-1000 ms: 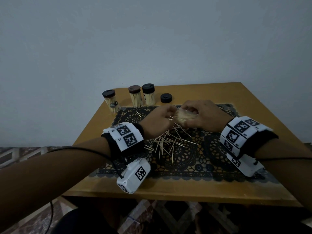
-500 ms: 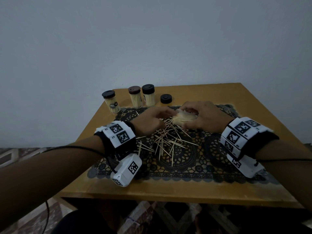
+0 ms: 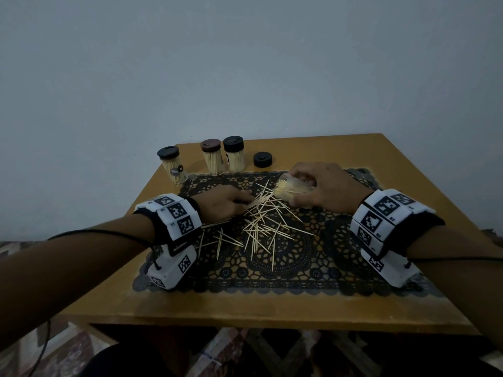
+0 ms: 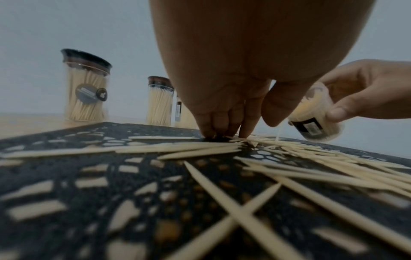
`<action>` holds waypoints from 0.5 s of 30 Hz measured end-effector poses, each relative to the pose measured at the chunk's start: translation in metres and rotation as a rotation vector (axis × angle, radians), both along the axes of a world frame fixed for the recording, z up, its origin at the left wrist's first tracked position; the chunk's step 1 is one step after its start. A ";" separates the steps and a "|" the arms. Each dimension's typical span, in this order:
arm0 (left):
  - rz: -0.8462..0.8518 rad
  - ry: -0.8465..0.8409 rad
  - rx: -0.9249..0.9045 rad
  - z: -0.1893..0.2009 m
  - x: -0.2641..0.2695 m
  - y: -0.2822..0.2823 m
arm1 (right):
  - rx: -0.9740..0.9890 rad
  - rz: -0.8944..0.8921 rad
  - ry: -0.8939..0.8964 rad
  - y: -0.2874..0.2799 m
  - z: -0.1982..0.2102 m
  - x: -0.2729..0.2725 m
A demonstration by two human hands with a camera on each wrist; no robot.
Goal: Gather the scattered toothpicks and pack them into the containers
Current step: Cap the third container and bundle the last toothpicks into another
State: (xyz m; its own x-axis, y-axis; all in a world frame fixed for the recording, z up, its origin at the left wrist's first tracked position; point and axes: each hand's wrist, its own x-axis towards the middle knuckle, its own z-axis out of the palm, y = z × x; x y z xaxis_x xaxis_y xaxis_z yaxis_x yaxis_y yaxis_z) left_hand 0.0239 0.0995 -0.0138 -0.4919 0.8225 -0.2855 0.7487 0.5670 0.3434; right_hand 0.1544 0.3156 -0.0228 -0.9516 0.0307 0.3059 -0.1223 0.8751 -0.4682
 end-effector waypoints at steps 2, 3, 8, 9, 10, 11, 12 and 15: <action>-0.057 0.038 0.061 0.002 0.003 -0.002 | 0.002 -0.013 -0.004 0.000 0.000 0.000; -0.073 0.064 0.087 0.004 0.002 -0.004 | 0.001 -0.018 -0.006 0.001 0.000 0.000; -0.042 0.171 0.281 0.010 0.001 0.004 | -0.019 -0.032 0.000 -0.001 0.001 0.002; -0.014 0.190 0.302 0.010 0.000 0.011 | -0.024 -0.035 0.004 -0.002 0.001 0.003; 0.007 0.196 0.285 0.010 0.000 0.020 | -0.023 -0.041 0.004 -0.002 0.001 0.003; 0.016 0.186 0.229 0.010 0.000 0.029 | -0.019 -0.049 -0.002 -0.002 0.002 0.003; 0.008 0.161 0.149 0.009 -0.001 0.038 | -0.016 -0.055 -0.011 -0.002 0.002 0.004; -0.057 0.111 -0.039 0.004 -0.003 0.057 | 0.008 -0.059 -0.055 -0.002 0.002 0.004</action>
State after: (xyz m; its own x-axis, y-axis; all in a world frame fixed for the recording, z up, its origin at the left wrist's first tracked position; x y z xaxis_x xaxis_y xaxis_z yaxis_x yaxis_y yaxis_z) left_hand 0.0214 0.1561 -0.0102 -0.4751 0.8393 -0.2643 0.8122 0.5339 0.2352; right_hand 0.1585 0.3139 -0.0209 -0.9635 0.0852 0.2540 -0.0447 0.8836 -0.4661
